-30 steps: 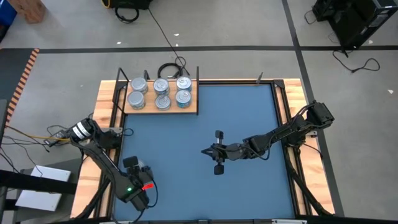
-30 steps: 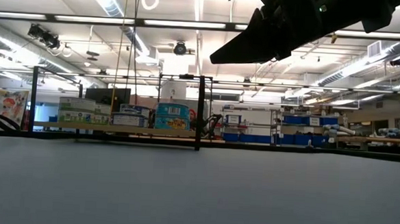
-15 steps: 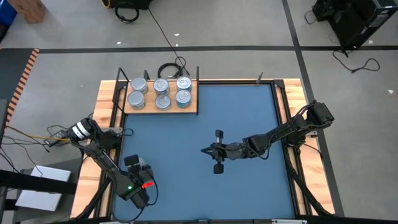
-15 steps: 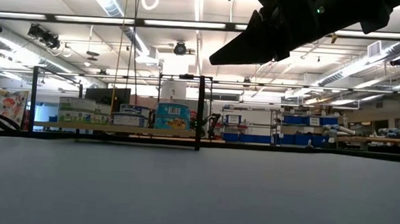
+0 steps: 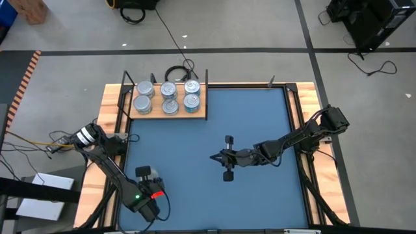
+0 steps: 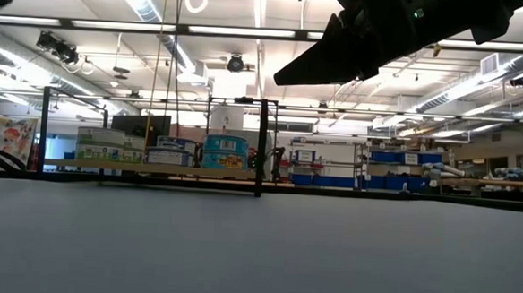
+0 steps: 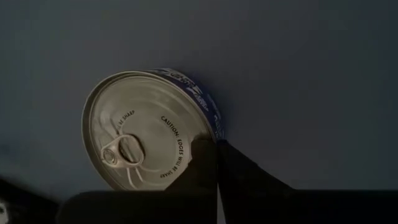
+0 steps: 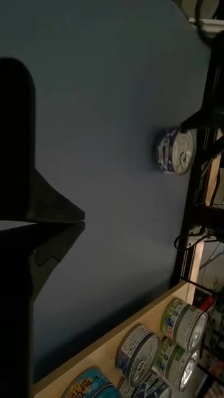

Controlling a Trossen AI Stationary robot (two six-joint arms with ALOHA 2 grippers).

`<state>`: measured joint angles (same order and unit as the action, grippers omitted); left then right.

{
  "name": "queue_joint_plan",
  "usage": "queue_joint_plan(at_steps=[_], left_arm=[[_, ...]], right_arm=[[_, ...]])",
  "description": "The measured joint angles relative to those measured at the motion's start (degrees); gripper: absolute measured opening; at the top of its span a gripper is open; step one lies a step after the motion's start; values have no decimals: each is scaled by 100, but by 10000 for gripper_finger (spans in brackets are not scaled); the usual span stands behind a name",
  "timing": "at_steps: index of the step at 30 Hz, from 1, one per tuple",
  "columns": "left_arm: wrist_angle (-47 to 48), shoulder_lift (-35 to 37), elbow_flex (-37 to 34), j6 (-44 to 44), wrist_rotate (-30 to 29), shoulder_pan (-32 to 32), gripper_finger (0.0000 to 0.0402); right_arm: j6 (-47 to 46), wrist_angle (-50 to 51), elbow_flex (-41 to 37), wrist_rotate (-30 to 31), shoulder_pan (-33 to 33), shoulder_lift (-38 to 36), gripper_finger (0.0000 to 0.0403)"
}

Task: Stack canned seafood by type on shelf
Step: Stack the blue tuna can on top of the blue tuna can on the shelf

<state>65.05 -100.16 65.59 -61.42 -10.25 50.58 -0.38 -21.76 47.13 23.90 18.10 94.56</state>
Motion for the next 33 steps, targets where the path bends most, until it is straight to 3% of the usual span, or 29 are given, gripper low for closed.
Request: queue_joint_plan(at_steps=[11, 33], left_arm=[[143, 2, 726, 746, -751, -333, 1], [670, 4, 1477, 3087, -1859, -2177, 0]], right_arm=[[-111, -2, 0, 0, -76, 0, 21], [-136, 92, -1, 0, -74, -2, 18]])
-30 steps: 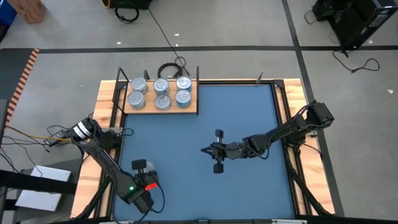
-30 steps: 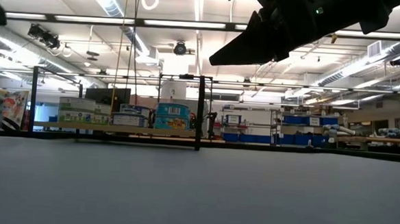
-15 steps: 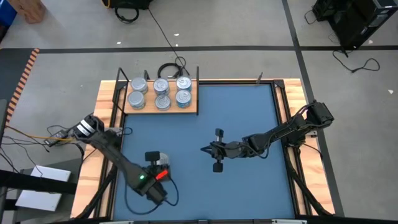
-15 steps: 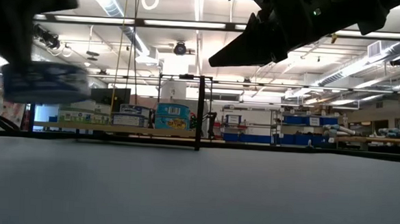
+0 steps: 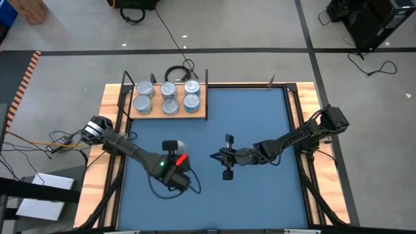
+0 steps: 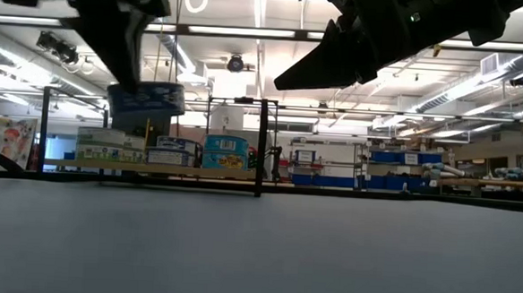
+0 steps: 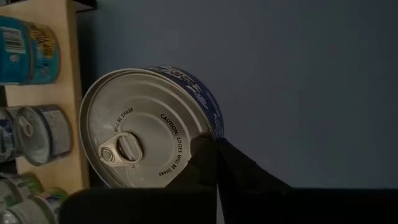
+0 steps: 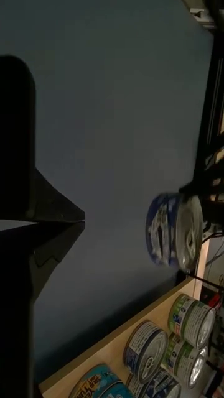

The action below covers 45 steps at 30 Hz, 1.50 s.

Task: Stack canned seafood by type on shelf
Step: Stack the blue tuna can on top of the blue tuna can on the shelf

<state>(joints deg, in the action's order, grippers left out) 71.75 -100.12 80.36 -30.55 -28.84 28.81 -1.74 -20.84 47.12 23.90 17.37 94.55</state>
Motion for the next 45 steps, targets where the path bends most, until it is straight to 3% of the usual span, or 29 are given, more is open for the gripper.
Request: queue_joint_plan(at_steps=[7, 14, 20, 27, 34, 45], left_arm=[[30, 123, 9, 433, 19, -585, 0], [50, 807, 8, 660, 34, -1084, 0], [322, 1152, 8, 840, 59, -1865, 0], [226, 1152, 2, 1693, 350, -3134, 0], [-193, 1145, 2, 2414, 1175, -4369, 0], [-557, 979, 2, 2625, 1766, -5233, 0]], right_arm=[[-9, 24, 0, 0, 0, -1, 13], [-157, 62, -1, -151, 0, -1, 22], [-175, 136, -48, -153, 2, -3, 15], [-175, 133, -80, -153, 2, -3, 16], [-175, 138, -80, -153, 2, -3, 16], [-175, 164, -80, -153, 23, -3, 18]])
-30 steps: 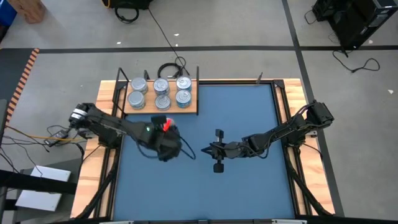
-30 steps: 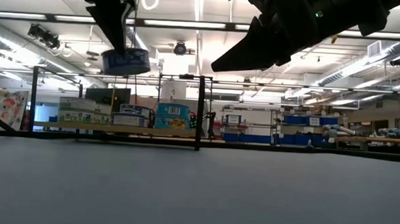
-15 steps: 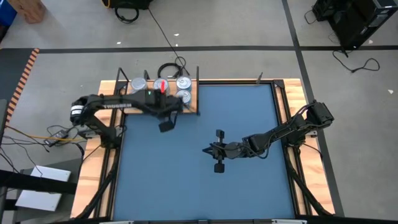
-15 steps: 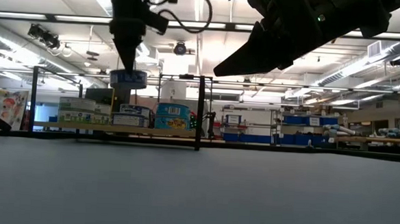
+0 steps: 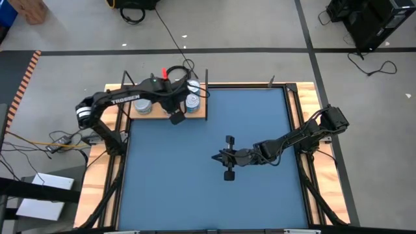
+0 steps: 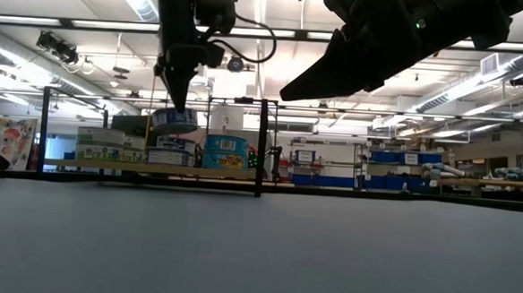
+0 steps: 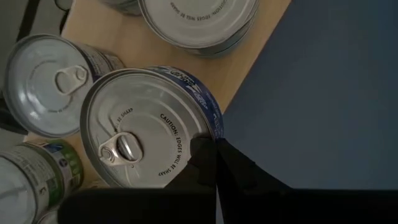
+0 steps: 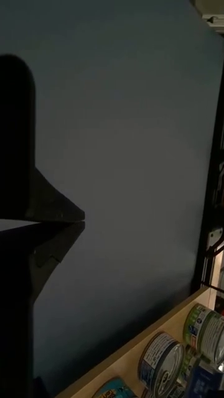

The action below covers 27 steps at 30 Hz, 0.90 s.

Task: Stack canned seafood by type on shelf
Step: Stack the blue tuna can on top of the blue tuna can on the shelf

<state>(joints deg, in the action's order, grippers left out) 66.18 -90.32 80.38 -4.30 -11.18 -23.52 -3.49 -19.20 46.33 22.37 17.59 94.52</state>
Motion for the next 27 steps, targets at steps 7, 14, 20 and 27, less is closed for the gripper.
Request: queue_joint_plan(at_steps=[7, 14, 20, 27], left_arm=[[-24, -176, -2, 29, 51, -159, 0], [59, -201, -4, 1, 56, -327, 0], [52, -201, -4, -36, 52, -353, 0], [62, -226, -4, -41, 55, -351, 0]], right_arm=[[0, 7, 0, 0, 58, 0, 17], [2, 7, 0, 0, 66, 0, 13], [0, 7, 0, 0, 65, 0, 19], [0, 5, 0, 0, 66, 0, 12]])
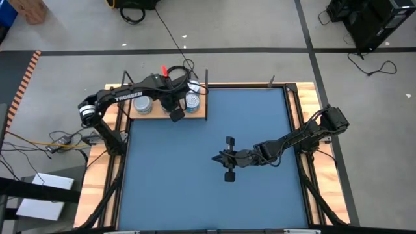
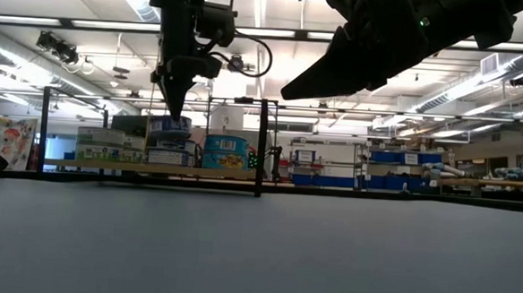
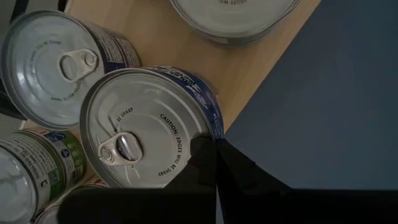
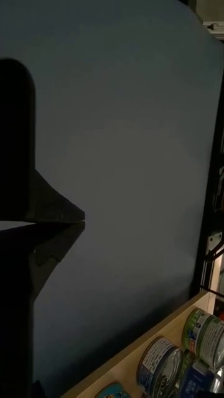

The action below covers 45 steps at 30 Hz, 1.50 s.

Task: Stack canned seafood by type on shelf
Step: Stack the blue tuna can on top of the blue tuna can on the shelf

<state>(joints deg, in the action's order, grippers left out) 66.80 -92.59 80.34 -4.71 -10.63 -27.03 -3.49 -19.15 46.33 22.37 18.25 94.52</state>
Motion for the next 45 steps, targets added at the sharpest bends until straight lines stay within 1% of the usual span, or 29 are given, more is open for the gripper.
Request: queue_joint_plan(at_steps=[11, 18, 25, 31, 36, 40, 45], left_arm=[[-37, -412, 0, 24, -49, -1, 0], [-85, -445, 0, 76, -38, -76, 0], [39, -445, 0, 14, -44, -125, 0], [41, -445, 0, -19, -44, -121, 3], [38, -445, 0, -11, -60, -101, 23], [212, -445, 0, -9, -35, -101, 47], [390, -445, 0, -21, -33, -101, 77]], right_arm=[[-4, 2, 0, 0, 10, 0, 17], [-2, 4, 0, -2, 10, 0, 11], [-66, 4, 0, -2, 10, 0, 18], [-66, 4, 0, -2, 10, 0, 11], [-57, 4, 0, -2, 10, 0, 14], [-50, 4, 0, -1, 10, 0, 17], [-44, 4, 0, -2, 10, 2, 12]])
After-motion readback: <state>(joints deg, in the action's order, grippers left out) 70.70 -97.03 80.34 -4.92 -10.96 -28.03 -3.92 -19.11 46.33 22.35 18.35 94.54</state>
